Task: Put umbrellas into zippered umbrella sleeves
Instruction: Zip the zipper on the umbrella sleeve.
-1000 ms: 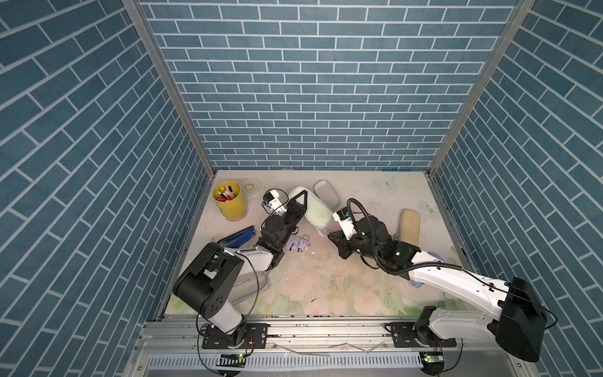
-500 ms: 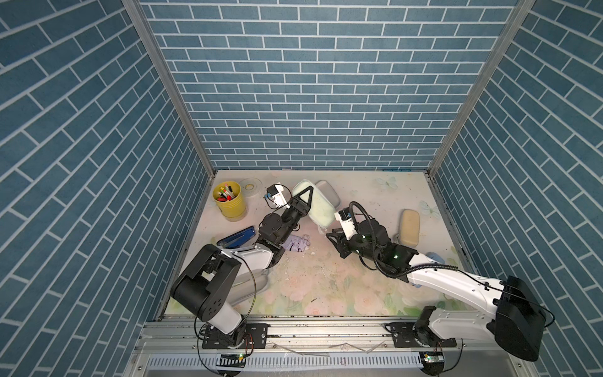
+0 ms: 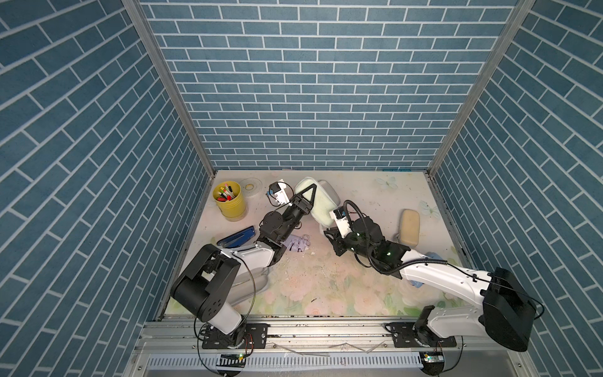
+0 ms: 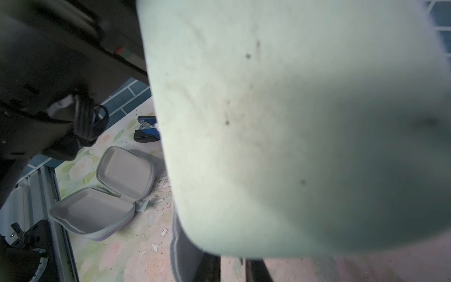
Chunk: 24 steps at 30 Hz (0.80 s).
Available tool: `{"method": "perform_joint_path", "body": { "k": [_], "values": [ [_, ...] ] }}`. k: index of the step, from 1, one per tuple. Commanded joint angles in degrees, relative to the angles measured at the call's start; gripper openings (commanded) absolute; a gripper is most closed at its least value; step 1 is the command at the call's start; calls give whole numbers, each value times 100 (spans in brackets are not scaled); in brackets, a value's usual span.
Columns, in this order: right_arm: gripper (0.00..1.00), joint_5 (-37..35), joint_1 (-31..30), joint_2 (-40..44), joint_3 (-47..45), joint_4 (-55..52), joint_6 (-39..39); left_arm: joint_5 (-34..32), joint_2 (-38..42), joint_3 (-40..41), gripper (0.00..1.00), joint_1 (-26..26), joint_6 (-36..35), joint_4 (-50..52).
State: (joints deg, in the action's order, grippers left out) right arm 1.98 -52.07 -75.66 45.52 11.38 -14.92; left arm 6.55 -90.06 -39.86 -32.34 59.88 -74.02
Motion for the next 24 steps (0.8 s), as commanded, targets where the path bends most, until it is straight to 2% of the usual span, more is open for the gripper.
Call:
{"method": "perform_joint_path", "body": {
  "k": [1, 6, 9, 13, 17, 21, 24],
  "values": [
    [13, 26, -4, -20, 178, 114, 165, 59, 182, -174, 0, -31, -44, -381],
    [11, -37, -25, 116, 152, 95, 151, 59, 182, -160, 0, -36, -47, -359],
    [0, 9, -99, 132, 174, 79, 188, 49, 147, -172, 0, -36, -72, -368],
    [0, -2, -514, 2, 429, -171, 459, -130, 120, -130, 0, -42, -185, -247],
    [0, 127, -807, -240, 678, -118, 394, -367, 99, -127, 0, -60, -306, -100],
    [0, 48, -833, -537, 835, 159, 210, -400, -10, -193, 0, -220, -293, -93],
    [0, -53, -628, -672, 969, 89, -25, -337, -162, -183, 0, -334, -176, -159]
  ]
}}
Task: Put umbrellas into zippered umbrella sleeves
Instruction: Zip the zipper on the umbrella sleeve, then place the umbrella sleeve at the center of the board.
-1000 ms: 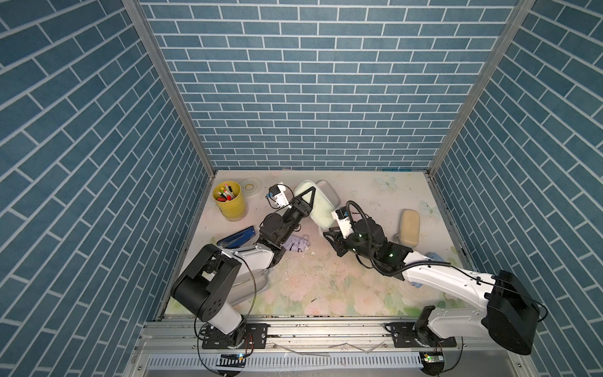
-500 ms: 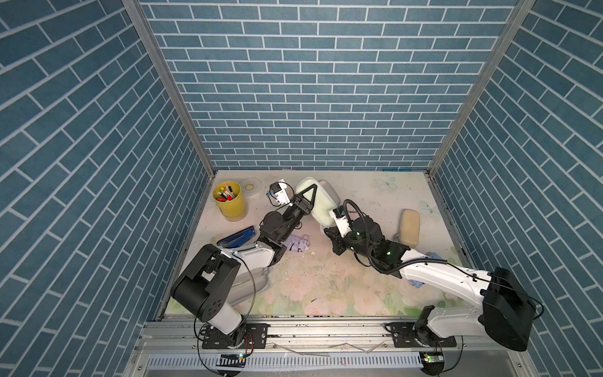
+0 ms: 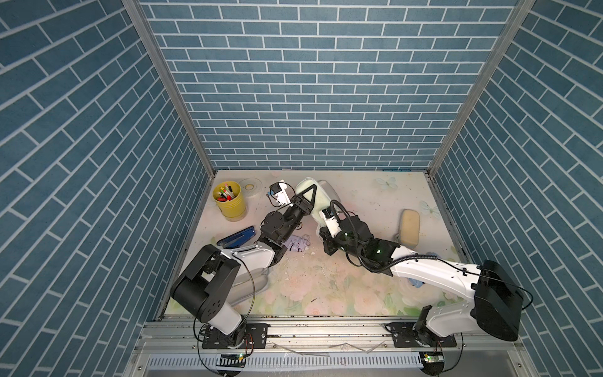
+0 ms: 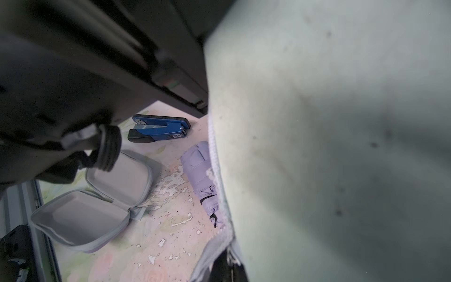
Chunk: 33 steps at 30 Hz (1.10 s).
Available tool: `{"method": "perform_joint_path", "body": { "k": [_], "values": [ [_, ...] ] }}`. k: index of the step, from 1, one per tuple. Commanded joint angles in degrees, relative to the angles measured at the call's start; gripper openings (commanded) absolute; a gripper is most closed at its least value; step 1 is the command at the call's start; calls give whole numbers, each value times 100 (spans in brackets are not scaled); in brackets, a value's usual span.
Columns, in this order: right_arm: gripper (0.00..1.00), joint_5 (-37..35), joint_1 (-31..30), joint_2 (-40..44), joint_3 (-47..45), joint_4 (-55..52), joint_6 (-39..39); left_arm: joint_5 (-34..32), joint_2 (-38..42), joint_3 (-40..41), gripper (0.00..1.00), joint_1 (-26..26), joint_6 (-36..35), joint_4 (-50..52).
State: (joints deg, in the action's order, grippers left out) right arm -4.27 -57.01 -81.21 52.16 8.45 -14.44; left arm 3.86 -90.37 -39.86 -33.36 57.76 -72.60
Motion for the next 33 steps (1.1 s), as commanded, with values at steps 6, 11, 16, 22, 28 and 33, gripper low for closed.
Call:
{"method": "perform_joint_path", "body": {
  "k": [6, 11, 16, 22, 28, 33],
  "values": [
    [41, 1508, 615, 737, 22, -996, -363, 602, -52, -542, 0, 331, 200, 1730],
    [50, 1339, 1937, 1414, 6, -2580, -354, 1878, -1302, -1765, 2, 51, 150, 3032],
    [52, 972, 3241, 1400, 454, -3203, -885, 2021, -2749, -3135, 6, -874, -10, 3791],
    [52, 367, 3936, 1369, 614, -3500, -1127, 2269, -4533, -5488, 12, -1518, -244, 4891],
    [53, 191, 4224, 1345, 510, -3859, -1193, 2265, -5529, -6850, 43, -1643, -696, 6082],
    [59, -70, 4225, 1171, 481, -4126, -1344, 1811, -4957, -6782, 95, -1427, -1653, 6837]
  ]
}}
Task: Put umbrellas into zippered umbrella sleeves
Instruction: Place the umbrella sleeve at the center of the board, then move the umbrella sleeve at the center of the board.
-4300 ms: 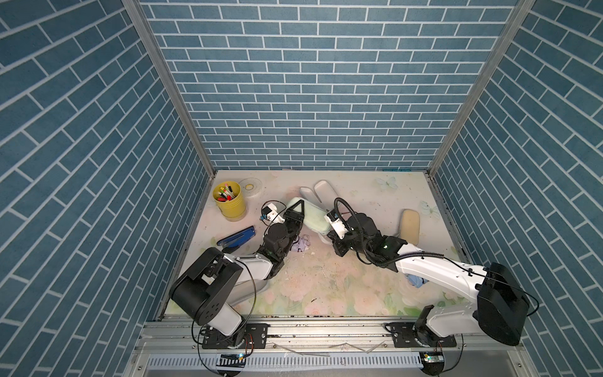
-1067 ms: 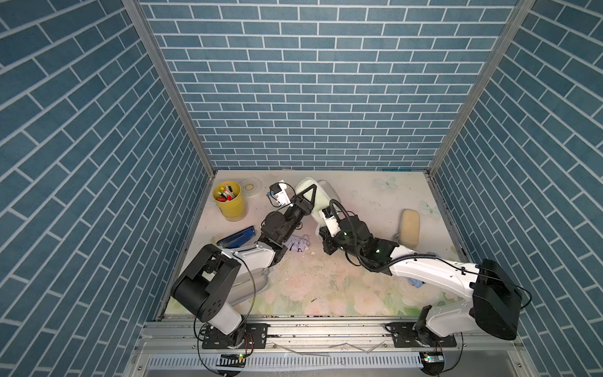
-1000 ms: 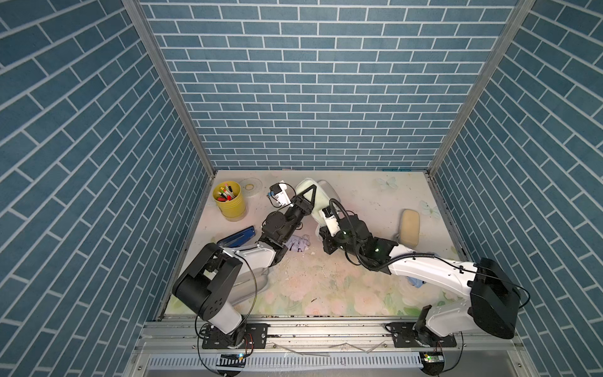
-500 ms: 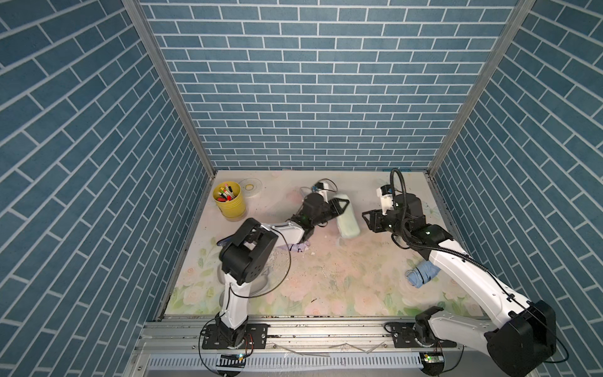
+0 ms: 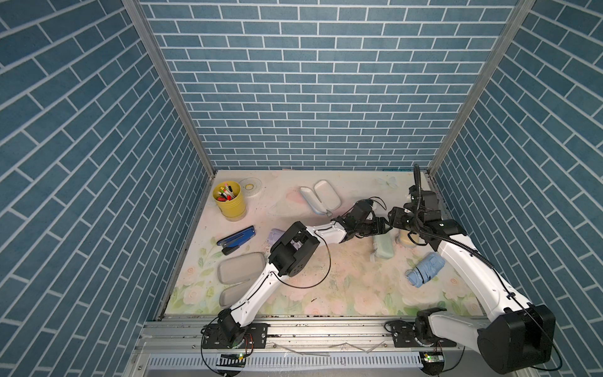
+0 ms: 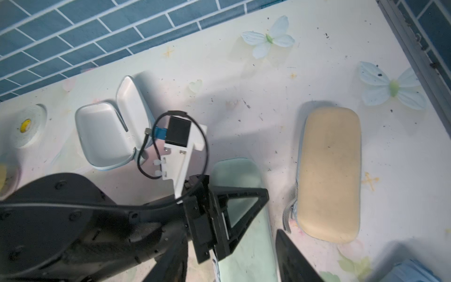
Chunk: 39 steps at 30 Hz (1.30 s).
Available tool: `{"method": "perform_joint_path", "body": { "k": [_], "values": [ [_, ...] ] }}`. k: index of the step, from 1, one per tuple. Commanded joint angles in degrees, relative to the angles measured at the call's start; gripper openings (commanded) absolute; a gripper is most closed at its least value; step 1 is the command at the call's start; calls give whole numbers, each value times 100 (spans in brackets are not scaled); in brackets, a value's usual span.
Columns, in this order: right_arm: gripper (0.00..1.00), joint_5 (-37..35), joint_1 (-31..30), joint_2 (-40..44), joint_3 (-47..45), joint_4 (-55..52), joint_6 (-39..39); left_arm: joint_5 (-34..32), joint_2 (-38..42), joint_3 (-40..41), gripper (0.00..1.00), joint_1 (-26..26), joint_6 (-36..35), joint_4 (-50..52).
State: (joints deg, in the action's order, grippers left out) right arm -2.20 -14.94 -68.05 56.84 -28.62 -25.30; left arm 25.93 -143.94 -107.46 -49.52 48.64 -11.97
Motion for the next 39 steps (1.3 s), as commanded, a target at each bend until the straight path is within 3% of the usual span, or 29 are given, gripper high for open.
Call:
{"method": "perform_joint_path", "body": {
  "k": [1, 5, 9, 14, 17, 19, 22, 25, 30, 33, 35, 37, 39],
  "values": [
    [59, -253, 17, -223, 55, -453, -278, -437, 603, 18, 99, 247, -962, 919],
    [59, -239, 15, -540, 316, -403, -458, -382, 1630, 519, 99, 461, -1528, 1168],
    [57, 208, -6, -1195, 886, -148, -457, -624, 3059, 1742, 99, 679, -2067, 1386],
    [60, 933, -297, -2926, 2095, 48, -17, -2429, 4794, 3407, 99, 1172, -2582, 1928],
    [65, 1118, -610, -4128, 3288, -253, 410, -3937, 5470, 3850, 99, 1334, -3010, 2126],
    [70, 1257, -693, -4787, 4029, -439, 543, -4355, 5774, 3939, 99, 1475, -3141, 2371],
    [72, 1376, -743, -5581, 5010, -723, 738, -3245, 6146, 4345, 99, 2171, -2774, 2204],
    [71, 1803, -794, -6453, 5892, -996, 865, -1897, 6199, 4549, 91, 2890, -2259, 2180],
    [59, 1674, -997, -7539, 7090, -1378, 954, -967, 5957, 4567, 79, 3165, -2089, 2315],
    [41, 1703, -1044, -7650, 7212, -1256, 841, -781, 5887, 4685, 80, 3273, -1875, 2163],
    [21, 1678, -1080, -7445, 6996, -1214, 801, -721, 5813, 4764, 80, 3383, -1708, 2079],
    [7, 1607, -1137, -6928, 6251, -922, 666, -660, 5724, 4813, 82, 3438, -1594, 2017],
    [0, 1463, -1177, -6233, 5195, -591, 342, -644, 5641, 4872, 84, 3440, -1406, 1919]
  ]
}}
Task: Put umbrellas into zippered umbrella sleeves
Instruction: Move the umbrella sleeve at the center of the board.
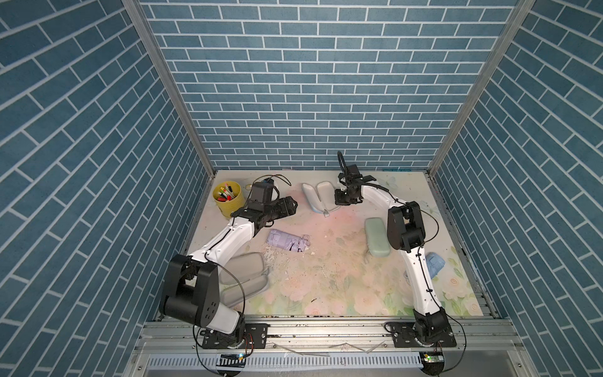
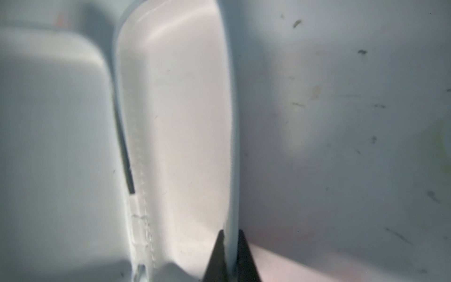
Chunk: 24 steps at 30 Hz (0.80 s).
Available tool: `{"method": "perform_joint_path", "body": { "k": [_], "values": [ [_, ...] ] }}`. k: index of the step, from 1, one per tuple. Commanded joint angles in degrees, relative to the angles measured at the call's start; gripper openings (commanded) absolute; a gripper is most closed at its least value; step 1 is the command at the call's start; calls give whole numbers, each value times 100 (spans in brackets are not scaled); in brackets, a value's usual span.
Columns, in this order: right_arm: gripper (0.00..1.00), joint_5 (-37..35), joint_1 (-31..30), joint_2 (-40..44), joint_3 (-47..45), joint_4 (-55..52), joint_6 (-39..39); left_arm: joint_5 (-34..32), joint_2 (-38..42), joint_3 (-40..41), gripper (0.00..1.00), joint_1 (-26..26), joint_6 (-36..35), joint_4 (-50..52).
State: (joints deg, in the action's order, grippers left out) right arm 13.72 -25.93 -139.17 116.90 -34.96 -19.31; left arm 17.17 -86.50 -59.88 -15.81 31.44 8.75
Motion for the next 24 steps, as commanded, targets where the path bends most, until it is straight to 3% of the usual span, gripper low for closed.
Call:
{"method": "perform_joint_path", "body": {
  "k": [1, 5, 8, 11, 14, 16, 19, 24],
  "values": [
    [0, -234, -108, 1276, -1445, 206, -466, 303, -153, 188, 86, 61, 482, -281],
    [0, -678, -550, 2954, -3696, 606, -964, 603, -195, 538, 92, -233, 962, -827],
    [1, -1422, -1101, 3996, -5017, 559, -1840, 491, -127, 627, 93, -733, 973, -729],
    [44, -1195, -1304, 4612, -5748, 649, -2452, 268, -57, 726, 92, -1092, 948, -554],
    [69, -1518, -1248, 5353, -5656, -330, -2405, 75, 186, 760, 91, -1135, 815, -129],
    [90, -1883, -921, 5971, -5679, -1263, -2357, -183, 462, 685, 91, -1160, 527, 365],
    [93, -2357, 192, 6683, -6059, -2194, -2349, -387, 770, 685, 90, -1198, 245, 843],
    [93, -2935, 2004, 7343, -6624, -2313, -2405, -473, 1119, 968, 89, -1387, 187, 1087]
  ]
}}
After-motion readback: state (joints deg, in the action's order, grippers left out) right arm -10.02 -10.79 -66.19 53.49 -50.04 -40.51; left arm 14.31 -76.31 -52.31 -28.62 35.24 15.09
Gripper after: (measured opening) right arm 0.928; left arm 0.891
